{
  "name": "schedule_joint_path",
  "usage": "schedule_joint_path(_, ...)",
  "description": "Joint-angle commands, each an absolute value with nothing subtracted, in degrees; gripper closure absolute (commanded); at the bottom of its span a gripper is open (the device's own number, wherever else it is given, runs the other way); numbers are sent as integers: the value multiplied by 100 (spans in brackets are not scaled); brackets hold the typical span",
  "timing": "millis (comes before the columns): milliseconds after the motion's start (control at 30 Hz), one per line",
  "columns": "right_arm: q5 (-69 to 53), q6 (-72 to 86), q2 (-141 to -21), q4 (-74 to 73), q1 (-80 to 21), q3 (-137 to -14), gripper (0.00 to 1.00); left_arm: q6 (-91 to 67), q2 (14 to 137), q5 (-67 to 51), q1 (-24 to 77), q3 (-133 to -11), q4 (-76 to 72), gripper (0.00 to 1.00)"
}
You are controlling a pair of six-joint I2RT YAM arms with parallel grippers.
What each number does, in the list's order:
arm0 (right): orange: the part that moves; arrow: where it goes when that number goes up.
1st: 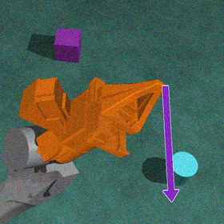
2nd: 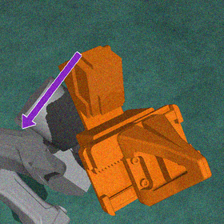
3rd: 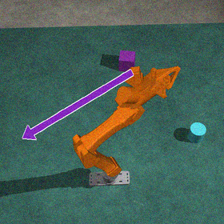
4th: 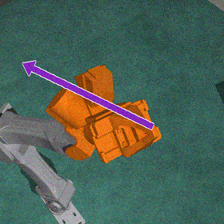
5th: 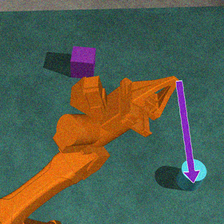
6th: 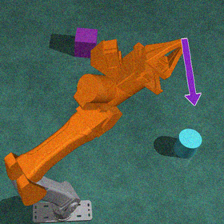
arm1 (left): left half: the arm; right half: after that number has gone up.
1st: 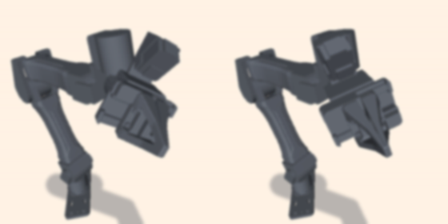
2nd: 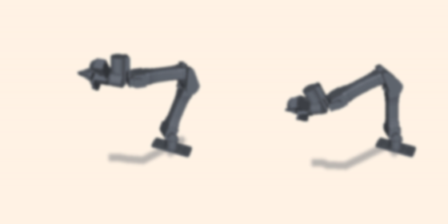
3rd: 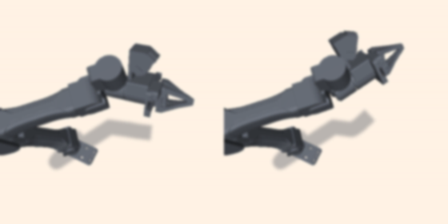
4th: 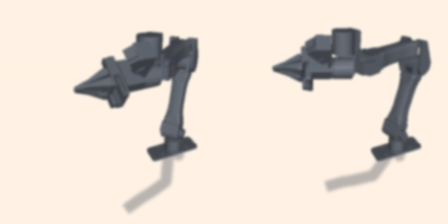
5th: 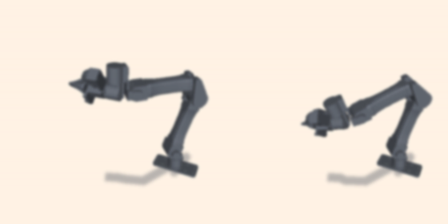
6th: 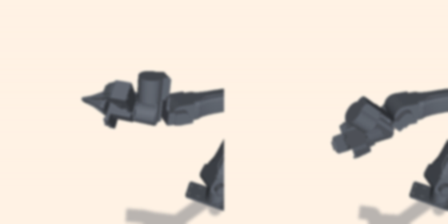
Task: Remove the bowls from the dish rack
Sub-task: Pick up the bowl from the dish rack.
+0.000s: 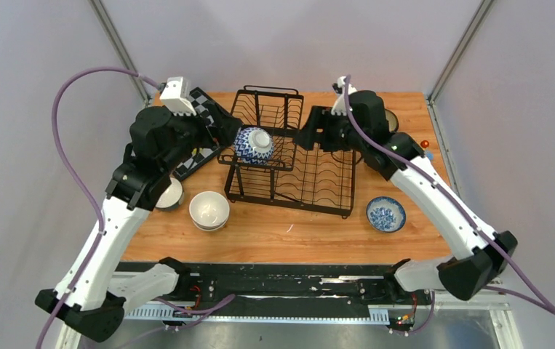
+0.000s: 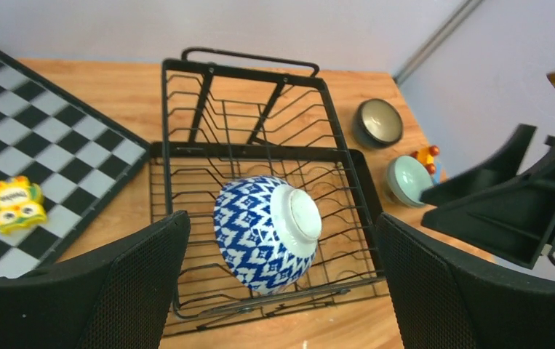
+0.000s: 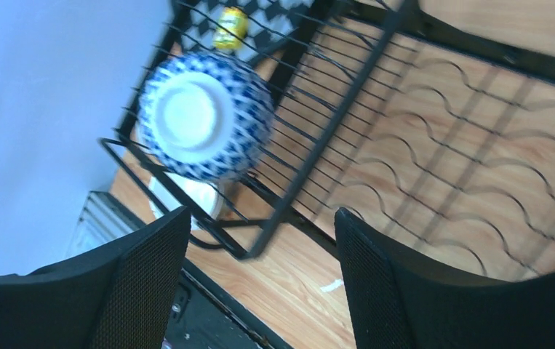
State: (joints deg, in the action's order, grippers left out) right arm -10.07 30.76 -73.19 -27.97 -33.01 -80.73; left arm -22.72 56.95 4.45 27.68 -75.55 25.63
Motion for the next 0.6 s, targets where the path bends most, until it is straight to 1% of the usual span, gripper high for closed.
schedule_joint_path(0, -1774, 2852, -7895, -2213, -3595, -8782, 23, -3002, 5949, -1594, 1982, -7562, 2487, 0)
schedule_joint_path(167, -2025, 2876, -8632, -2055, -3820, -9392, 22, -3751, 6200, -2434, 1287, -7254, 1768, 0)
schedule_joint_path(300, -1923, 3000, -9033, -2033, -3860, -9643, 21, -4238, 6549, -2895, 1204, -7134, 1446, 0)
schedule_joint_path(433, -1762, 3174, -9195, -1890, -3866, -9540, 20, -4300, 6786, -2926, 1204, -7118, 1404, 0)
schedule_joint_path(567, -1981, 3419, -9324, -1622, -3858, -9439, 20, -4208, 6925, -2928, 1204, -7150, 1559, 0)
